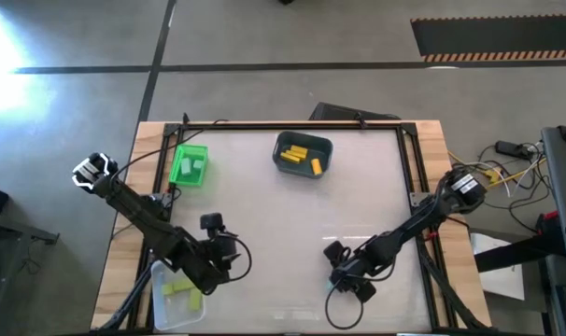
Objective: Sort & place blocks by color
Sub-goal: Put the blue block into the green bin
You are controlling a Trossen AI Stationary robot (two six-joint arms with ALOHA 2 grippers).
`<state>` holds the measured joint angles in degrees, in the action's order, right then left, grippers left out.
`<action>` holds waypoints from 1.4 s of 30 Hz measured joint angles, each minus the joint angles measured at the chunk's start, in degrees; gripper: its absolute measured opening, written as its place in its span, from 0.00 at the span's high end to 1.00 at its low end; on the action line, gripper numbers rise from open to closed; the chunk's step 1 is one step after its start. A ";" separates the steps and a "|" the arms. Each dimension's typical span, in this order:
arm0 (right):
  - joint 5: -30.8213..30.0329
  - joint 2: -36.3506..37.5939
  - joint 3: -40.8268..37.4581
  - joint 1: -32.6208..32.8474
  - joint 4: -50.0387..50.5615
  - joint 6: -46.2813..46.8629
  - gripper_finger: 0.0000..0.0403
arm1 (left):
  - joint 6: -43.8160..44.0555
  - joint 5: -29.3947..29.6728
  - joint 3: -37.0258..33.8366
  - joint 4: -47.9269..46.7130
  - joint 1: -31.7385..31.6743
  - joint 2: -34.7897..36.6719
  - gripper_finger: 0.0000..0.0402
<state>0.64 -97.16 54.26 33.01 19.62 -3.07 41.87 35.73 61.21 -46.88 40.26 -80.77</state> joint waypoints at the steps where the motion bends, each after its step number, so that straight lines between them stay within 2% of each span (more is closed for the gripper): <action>1: 0.15 -0.27 0.13 -0.04 -0.07 -0.09 0.53 | -2.04 0.06 0.00 1.20 -0.24 0.05 0.43; 5: 0.91 -0.85 0.26 -0.89 -0.88 0.48 0.70 | -13.43 0.70 0.00 7.23 -2.00 0.17 0.43; 11: 1.15 0.35 0.94 -2.68 -1.28 2.95 0.72 | -26.67 0.85 -0.17 15.64 -6.40 0.44 0.43; 13: -0.75 1.22 1.09 -3.27 -0.51 5.26 0.72 | -29.92 0.87 -1.33 20.44 -7.16 0.48 0.43; 16: -10.10 3.21 1.00 -3.89 -0.13 9.24 0.72 | -34.64 0.69 -4.53 30.96 -7.57 0.39 0.43; 20: -24.15 5.82 0.52 -3.90 -3.67 9.78 0.72 | -40.09 0.64 -9.78 45.58 -7.58 0.25 0.43; 22: -29.96 6.63 -0.02 -4.17 -8.71 9.33 0.72 | -41.82 0.60 -11.95 52.11 -7.72 0.19 0.43; 25: -34.38 7.43 -0.92 -5.25 -20.50 5.43 0.72 | -42.84 0.59 -14.40 60.78 -8.12 0.19 0.43; 29: -34.44 6.70 -2.15 -6.62 -37.09 -1.72 0.72 | -44.12 0.60 -17.24 69.18 -9.27 -0.17 0.43; 32: -34.17 6.16 -2.28 -7.50 -44.52 -6.76 0.72 | -44.29 0.56 -17.93 71.18 -9.94 -0.50 0.43; 35: -33.59 6.16 -2.26 -8.33 -48.50 -9.12 0.72 | -44.18 0.54 -18.71 73.50 -10.57 -1.20 0.43; 42: -30.95 6.16 -2.19 -9.38 -49.08 -8.47 0.72 | -48.53 -0.79 -19.34 82.53 -11.70 -3.60 0.43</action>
<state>-30.30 -91.00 52.07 23.63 -29.45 -11.53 -6.65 34.95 41.87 35.65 28.56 -84.37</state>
